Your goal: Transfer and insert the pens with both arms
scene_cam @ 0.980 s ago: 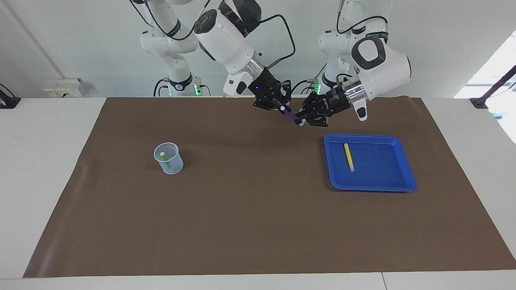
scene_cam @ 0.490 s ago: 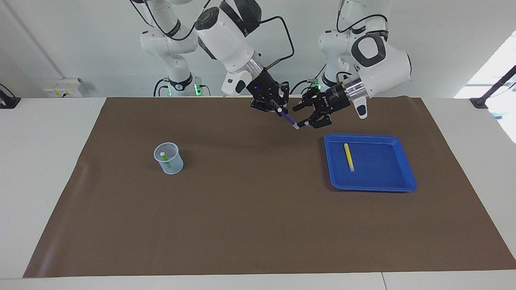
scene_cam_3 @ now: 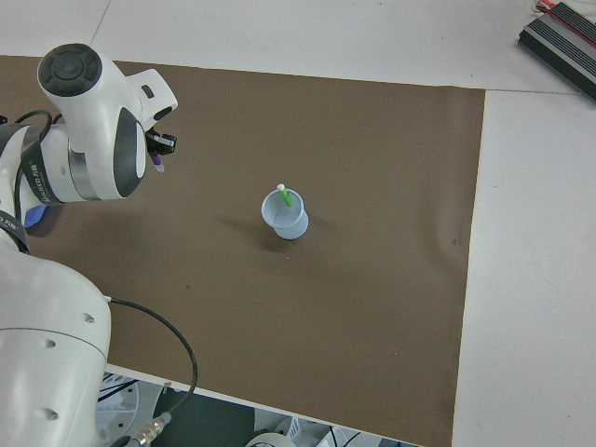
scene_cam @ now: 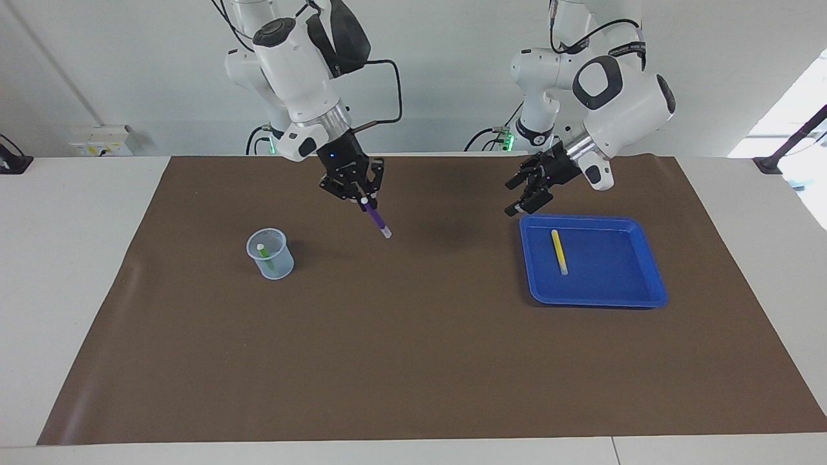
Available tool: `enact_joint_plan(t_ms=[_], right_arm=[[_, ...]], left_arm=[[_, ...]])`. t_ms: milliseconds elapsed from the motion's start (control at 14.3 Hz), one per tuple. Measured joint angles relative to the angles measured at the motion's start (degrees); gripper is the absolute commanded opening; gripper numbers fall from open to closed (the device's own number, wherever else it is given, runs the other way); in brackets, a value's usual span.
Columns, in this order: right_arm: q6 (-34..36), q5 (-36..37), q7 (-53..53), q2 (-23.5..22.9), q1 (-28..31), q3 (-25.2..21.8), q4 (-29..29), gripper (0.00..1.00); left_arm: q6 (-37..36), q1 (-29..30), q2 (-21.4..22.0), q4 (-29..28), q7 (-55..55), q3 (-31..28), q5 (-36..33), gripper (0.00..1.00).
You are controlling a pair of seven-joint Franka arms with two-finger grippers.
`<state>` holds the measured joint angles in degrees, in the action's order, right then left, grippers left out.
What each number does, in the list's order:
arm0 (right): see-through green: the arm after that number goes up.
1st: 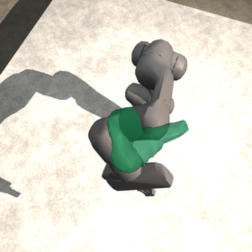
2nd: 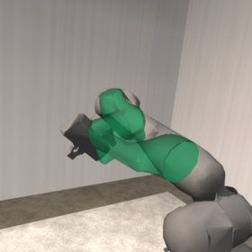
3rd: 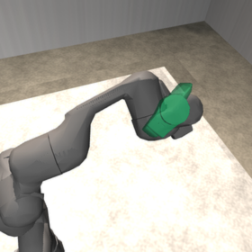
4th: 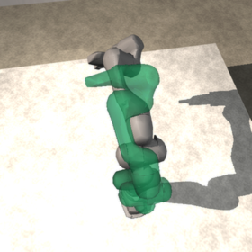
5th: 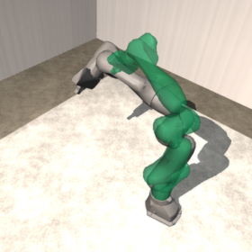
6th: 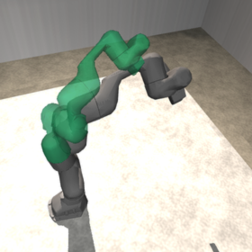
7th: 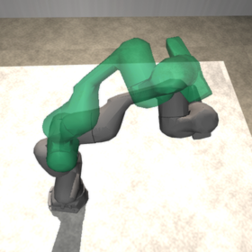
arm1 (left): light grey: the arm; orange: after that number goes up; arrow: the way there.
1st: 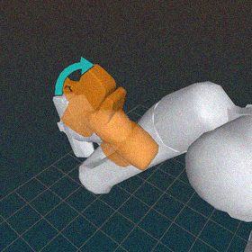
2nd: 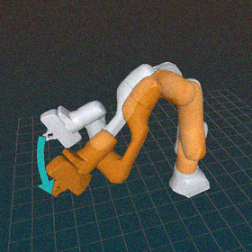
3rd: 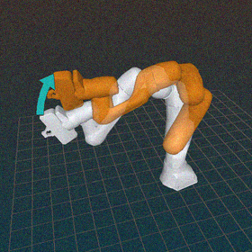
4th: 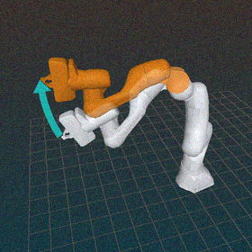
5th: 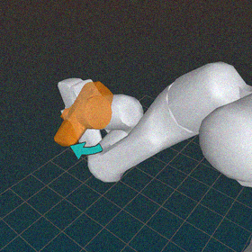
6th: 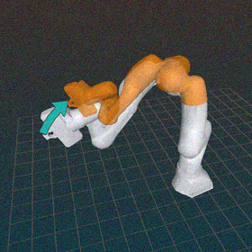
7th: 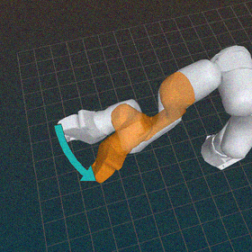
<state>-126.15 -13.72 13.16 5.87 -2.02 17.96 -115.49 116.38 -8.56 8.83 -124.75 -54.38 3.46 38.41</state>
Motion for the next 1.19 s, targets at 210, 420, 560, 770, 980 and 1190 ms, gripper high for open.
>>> enact_joint_plan(t_ms=[210,420,560,770,980,1190], right_arm=[[0.0,5.1,-2.2,2.3,0.1,-2.9,-2.7,0.00],[0.0,8.8,-4.7,3.6,0.1,-5.8,-5.5,0.00],[-0.1,9.8,-7.9,4.2,0.1,-8.4,-7.2,0.00],[-0.1,10.1,-13.1,4.9,0.2,-12.4,-8.9,0.00],[0.0,10.2,-14.7,6.5,0.2,-13.9,-11.2,0.00],[-0.1,10.2,-14.7,8.7,0.2,-13.9,-13.8,0.00]], left_arm=[[-0.7,3.8,-0.4,-0.9,15.1,-0.1,-5.9,1.00],[-0.5,5.5,-2.2,-1.3,30.9,-0.2,-15.0,1.00],[0.6,7.3,-4.1,-1.3,41.8,-0.3,-20.3,1.00],[4.4,8.2,-7.6,-1.2,51.2,-0.3,-25.2,1.00],[9.1,6.8,-11.8,-1.2,52.8,0.3,-32.1,1.00],[12.0,5.5,-15.5,-0.3,53.6,0.5,-35.0,1.00]])
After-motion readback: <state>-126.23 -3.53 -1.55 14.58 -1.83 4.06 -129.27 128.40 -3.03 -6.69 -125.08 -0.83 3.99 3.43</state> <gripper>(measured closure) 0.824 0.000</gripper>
